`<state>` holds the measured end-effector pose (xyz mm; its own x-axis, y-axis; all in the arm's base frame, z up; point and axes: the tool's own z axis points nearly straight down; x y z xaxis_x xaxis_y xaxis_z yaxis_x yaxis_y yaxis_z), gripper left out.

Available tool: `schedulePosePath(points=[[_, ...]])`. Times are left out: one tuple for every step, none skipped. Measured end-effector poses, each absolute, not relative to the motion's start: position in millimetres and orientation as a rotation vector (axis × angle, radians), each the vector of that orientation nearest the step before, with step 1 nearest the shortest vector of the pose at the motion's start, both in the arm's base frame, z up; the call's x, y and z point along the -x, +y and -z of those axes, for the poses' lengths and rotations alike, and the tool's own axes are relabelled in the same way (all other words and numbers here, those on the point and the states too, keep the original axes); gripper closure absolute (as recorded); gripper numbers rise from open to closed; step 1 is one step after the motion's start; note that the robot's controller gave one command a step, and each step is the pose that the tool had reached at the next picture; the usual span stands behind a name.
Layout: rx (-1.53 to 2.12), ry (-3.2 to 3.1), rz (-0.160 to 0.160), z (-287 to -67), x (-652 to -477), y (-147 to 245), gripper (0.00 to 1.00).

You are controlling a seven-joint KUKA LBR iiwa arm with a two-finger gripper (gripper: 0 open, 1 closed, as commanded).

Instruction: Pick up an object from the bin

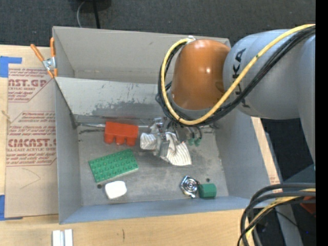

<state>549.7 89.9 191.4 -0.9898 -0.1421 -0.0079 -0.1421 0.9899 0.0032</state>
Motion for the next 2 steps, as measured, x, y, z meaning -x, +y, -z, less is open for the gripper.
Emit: schedulePosePath(points=[[0.223,3.126,-0.006,-191,-549.6,90,1.0],[0.25,3.12,-0.006,-291,-560.9,87,1.0]])
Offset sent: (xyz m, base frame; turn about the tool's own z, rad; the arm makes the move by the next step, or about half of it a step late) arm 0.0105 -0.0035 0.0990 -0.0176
